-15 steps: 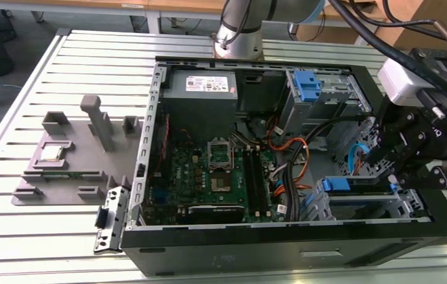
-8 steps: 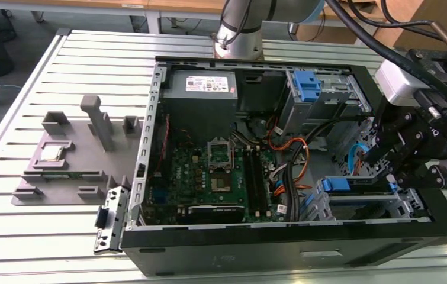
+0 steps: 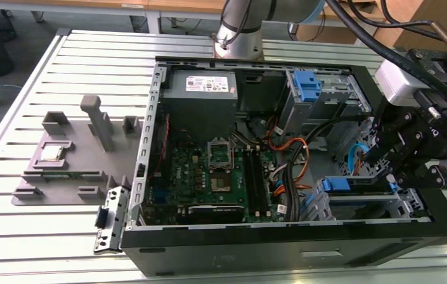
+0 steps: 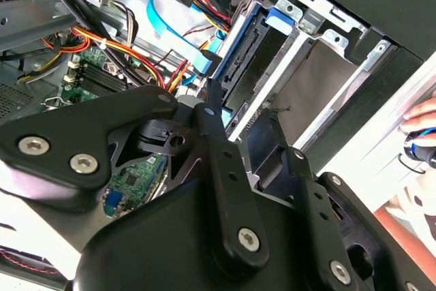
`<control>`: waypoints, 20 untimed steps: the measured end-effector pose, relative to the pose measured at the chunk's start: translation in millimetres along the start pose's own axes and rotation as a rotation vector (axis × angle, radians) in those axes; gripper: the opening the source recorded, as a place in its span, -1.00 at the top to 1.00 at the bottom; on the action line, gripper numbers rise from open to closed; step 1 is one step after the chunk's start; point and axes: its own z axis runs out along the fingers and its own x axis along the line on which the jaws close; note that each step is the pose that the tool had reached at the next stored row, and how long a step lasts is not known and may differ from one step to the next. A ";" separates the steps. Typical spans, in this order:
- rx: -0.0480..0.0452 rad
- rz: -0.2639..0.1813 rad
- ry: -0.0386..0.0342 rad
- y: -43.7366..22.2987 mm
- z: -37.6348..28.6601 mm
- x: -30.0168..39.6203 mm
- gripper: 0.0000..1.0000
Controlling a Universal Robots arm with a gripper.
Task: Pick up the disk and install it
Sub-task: 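Insert the first disk wire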
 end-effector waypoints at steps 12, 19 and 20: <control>0.0000 0.000 -0.0003 0.2 -6.2 -4.7 0.15; 0.0002 0.000 -0.0024 0.4 -4.0 -13.7 0.15; 0.0001 0.000 -0.0026 0.2 -3.3 -13.9 0.15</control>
